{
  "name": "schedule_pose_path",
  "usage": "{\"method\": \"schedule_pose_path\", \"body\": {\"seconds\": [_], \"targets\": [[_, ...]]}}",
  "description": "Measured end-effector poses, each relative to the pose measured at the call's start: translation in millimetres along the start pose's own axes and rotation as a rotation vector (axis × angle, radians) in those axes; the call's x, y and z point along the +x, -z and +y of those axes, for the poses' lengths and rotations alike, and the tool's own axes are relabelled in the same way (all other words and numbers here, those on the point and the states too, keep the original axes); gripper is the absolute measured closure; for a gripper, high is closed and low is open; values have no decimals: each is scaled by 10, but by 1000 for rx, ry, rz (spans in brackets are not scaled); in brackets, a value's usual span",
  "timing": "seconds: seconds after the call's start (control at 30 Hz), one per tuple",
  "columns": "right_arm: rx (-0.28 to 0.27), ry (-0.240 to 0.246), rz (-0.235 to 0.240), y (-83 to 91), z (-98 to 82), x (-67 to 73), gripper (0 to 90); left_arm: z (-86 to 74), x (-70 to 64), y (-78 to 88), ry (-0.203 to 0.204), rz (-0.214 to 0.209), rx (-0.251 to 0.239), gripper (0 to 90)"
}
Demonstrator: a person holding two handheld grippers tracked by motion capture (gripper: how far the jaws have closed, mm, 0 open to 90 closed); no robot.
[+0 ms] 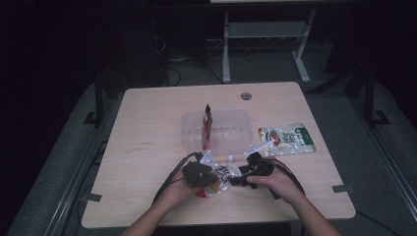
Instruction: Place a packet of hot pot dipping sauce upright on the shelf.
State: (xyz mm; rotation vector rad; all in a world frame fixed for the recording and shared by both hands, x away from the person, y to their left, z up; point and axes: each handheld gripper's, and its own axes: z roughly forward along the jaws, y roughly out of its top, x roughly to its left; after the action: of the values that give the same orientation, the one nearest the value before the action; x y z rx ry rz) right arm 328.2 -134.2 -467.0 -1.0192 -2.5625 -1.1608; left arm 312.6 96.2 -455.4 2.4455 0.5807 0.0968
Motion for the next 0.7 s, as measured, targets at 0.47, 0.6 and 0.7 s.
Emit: {"method": "schedule_pose_path", "body": {"seconds": [0.47, 0.6, 0.7], "targets": [[-8, -2, 58, -112, 45, 8, 571, -20, 28, 6, 10, -15, -7, 899], [15, 13, 59, -144, 81, 20, 691, -22, 31, 8, 7, -16, -6, 899], [21, 17, 58, -141, 82, 14, 725, -26, 29, 6, 14, -17, -13, 899]]}}
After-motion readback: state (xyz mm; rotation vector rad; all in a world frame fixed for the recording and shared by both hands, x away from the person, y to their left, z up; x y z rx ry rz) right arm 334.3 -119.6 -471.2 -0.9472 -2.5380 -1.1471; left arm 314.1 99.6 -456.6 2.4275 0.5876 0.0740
